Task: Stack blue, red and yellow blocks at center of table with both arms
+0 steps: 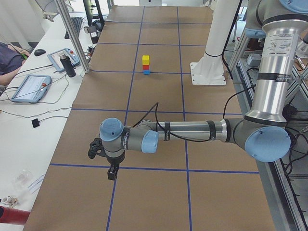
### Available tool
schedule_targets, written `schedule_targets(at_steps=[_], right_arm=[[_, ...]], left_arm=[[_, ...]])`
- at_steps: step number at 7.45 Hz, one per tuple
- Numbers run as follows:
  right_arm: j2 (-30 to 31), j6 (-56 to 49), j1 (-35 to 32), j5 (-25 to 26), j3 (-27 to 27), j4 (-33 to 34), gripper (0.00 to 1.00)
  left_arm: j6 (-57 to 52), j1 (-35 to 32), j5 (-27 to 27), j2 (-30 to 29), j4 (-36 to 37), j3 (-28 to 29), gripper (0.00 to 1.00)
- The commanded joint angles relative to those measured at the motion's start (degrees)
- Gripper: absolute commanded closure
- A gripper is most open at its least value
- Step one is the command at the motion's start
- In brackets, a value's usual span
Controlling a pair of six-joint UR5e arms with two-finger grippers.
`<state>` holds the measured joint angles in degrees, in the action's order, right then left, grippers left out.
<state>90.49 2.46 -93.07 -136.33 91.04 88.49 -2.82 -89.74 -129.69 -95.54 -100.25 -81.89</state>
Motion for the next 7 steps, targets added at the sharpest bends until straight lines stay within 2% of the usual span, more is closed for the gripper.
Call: schedule_targets(at_steps=[1,7], right_arm=[[0.4,0.0,0.0,0.0,-0.2,0.2,0.0],[1.4,0.4,1.4,-1.0,-0.3,0.4,0.0]], left_arm=[[0.4,0.0,0.0,0.0,0.1,0.1,0.0],[0.3,0.1,0.0,0.0,0.0,0.4,0.0]])
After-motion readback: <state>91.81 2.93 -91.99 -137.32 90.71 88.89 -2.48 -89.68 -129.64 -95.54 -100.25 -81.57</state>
